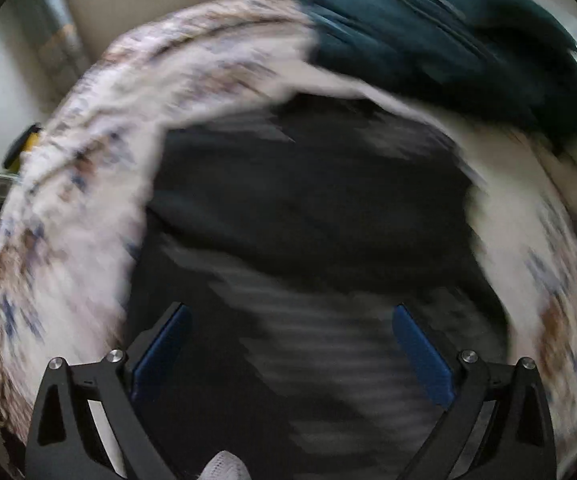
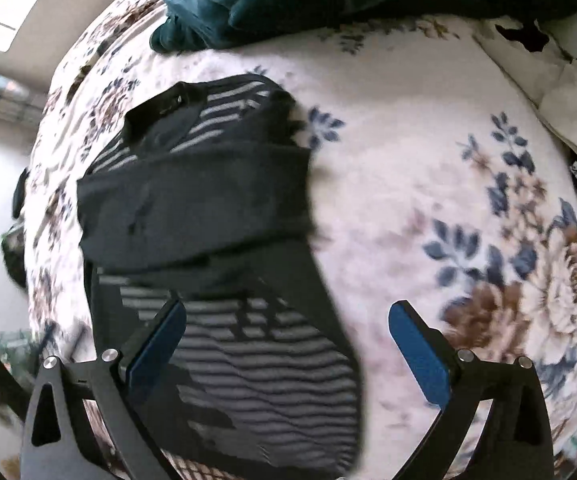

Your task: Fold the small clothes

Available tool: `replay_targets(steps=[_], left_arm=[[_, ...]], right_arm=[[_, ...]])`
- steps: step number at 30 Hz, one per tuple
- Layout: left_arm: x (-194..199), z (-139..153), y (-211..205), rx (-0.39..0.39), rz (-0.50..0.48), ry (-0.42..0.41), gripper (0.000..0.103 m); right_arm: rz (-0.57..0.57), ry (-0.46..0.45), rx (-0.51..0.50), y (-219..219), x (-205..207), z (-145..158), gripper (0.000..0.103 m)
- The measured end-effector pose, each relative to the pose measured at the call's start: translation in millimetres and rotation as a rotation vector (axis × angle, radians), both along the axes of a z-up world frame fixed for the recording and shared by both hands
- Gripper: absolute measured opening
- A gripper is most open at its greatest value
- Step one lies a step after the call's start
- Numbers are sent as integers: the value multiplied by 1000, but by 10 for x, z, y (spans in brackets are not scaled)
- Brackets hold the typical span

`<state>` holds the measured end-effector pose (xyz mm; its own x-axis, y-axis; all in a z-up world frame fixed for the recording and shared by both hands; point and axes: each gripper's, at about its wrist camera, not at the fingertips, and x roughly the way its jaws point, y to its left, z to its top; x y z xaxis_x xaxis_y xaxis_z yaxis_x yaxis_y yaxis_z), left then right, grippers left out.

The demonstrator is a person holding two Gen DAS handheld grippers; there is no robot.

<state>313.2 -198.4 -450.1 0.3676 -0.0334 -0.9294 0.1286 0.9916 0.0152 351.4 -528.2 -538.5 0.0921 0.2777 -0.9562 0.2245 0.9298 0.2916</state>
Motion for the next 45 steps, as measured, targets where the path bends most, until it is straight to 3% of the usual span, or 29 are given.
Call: replay_targets(steps=[3, 6, 10, 12, 14, 16, 18, 27, 31, 32, 33, 34, 39, 45], left_arm=[[-791, -327, -820, 6, -73, 149, 103], [-1403, -728, -1429, 85, -132, 246, 103], [-1808, -1281, -1773, 172, -89, 362, 102], [-1869, -1429, -1772, 204, -42, 356, 95], [-1870, -1405, -1731, 194, -1, 309, 76], [-1856, -1348, -1741, 203, 12, 260, 22], [-1850, -1300, -1743, 217, 24, 225, 8], [-1755, -1065, -1560, 151, 154, 164, 6], [-1749, -864, -1428, 137, 200, 134, 6], [-1782, -822, -1422, 135, 207, 126, 6], [-1777, -783, -1396, 132, 217, 118, 6], [-1808, -724, -1385, 131, 230, 111, 6], [-1853, -469, -1099, 119, 306, 62, 6], [-1850, -173, -411, 70, 438, 19, 6]], right_arm=[[59, 17, 47, -339, -98, -23, 103], [99, 46, 77, -697, -99, -144, 103], [171, 44, 155, -949, 66, -375, 103], [189, 44, 180, -986, 175, -522, 103], [193, 55, 240, -986, 337, -742, 103], [198, 60, 283, -913, 481, -902, 103], [211, 56, 314, -795, 687, -1083, 103], [234, 73, 426, -51, 1646, -1727, 103], [229, 69, 460, 229, 1832, -1780, 101], [228, 58, 456, 275, 1852, -1765, 82], [229, 55, 443, 324, 1867, -1751, 39], [229, 65, 422, 365, 1877, -1745, 28], [221, 17, 379, 525, 1859, -1448, 23], [191, -10, 368, 823, 1885, -781, 21]])
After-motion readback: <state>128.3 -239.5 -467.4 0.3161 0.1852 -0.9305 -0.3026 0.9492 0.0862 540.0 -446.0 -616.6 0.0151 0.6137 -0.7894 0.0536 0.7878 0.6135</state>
